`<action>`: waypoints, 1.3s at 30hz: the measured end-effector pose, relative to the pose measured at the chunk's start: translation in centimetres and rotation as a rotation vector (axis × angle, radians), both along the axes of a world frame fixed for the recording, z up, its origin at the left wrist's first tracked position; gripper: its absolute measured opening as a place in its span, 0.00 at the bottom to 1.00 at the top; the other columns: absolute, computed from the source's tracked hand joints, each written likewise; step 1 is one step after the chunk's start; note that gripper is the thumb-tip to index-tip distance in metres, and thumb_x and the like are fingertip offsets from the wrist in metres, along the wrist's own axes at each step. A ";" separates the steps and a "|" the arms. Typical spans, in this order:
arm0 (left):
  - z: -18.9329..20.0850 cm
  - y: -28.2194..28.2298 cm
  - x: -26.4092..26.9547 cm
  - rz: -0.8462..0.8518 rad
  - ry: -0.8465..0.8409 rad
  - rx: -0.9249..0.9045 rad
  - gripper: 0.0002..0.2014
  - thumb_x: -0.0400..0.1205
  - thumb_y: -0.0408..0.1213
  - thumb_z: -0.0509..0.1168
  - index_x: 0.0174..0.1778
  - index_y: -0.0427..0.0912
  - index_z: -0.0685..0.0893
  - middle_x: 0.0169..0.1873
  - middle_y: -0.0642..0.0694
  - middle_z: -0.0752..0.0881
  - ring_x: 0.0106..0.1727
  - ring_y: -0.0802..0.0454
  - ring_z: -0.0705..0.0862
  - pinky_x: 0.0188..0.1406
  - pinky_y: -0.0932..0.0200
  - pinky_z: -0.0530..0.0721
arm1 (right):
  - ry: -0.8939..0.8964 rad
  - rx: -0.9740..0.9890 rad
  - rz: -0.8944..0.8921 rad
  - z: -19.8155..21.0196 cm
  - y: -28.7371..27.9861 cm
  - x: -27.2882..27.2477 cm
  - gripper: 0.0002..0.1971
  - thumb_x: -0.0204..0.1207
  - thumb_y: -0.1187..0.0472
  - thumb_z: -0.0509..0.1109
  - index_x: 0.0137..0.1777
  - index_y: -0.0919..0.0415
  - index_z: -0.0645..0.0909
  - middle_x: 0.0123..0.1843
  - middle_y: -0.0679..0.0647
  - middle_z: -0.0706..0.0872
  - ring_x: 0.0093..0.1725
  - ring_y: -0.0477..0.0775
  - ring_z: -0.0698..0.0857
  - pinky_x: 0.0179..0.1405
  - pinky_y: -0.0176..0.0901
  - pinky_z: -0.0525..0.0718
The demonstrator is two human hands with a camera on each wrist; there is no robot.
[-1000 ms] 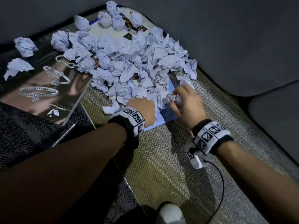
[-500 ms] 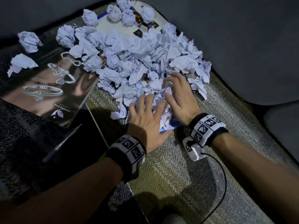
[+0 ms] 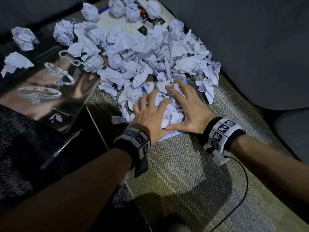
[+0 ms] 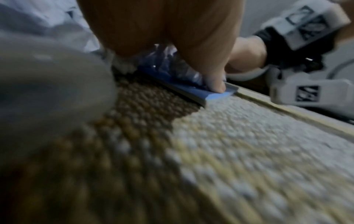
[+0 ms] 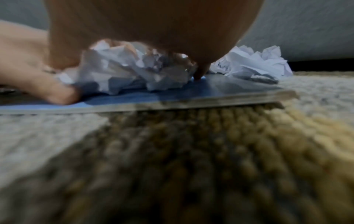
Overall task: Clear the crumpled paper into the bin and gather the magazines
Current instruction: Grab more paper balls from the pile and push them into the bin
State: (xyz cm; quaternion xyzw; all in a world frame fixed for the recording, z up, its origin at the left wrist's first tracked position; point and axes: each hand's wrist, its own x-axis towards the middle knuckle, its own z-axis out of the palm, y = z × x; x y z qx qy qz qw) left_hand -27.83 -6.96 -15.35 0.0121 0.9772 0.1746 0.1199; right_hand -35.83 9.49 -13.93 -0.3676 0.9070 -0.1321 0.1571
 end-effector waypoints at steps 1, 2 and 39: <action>0.1 -0.3 -0.3 -0.004 -0.010 0.006 0.43 0.65 0.64 0.72 0.73 0.57 0.62 0.80 0.42 0.52 0.76 0.35 0.57 0.67 0.39 0.63 | 0.021 -0.008 -0.027 -0.4 -0.1 0.4 0.55 0.59 0.25 0.70 0.83 0.49 0.55 0.84 0.58 0.53 0.81 0.64 0.57 0.75 0.71 0.65; 0.2 -0.5 -0.7 -0.008 -0.025 0.015 0.41 0.65 0.61 0.73 0.72 0.56 0.64 0.79 0.43 0.53 0.75 0.36 0.58 0.66 0.40 0.63 | 0.042 -0.033 -0.049 -0.9 -0.3 0.7 0.52 0.61 0.26 0.70 0.82 0.51 0.59 0.82 0.60 0.57 0.80 0.65 0.60 0.75 0.70 0.66; 0.7 -9.6 -3.6 -0.483 0.048 -0.250 0.47 0.70 0.75 0.55 0.81 0.57 0.48 0.78 0.39 0.57 0.67 0.32 0.67 0.51 0.33 0.83 | 0.036 0.235 -0.089 0.7 -4.7 -1.3 0.40 0.73 0.42 0.72 0.82 0.44 0.58 0.63 0.63 0.78 0.51 0.69 0.84 0.48 0.59 0.85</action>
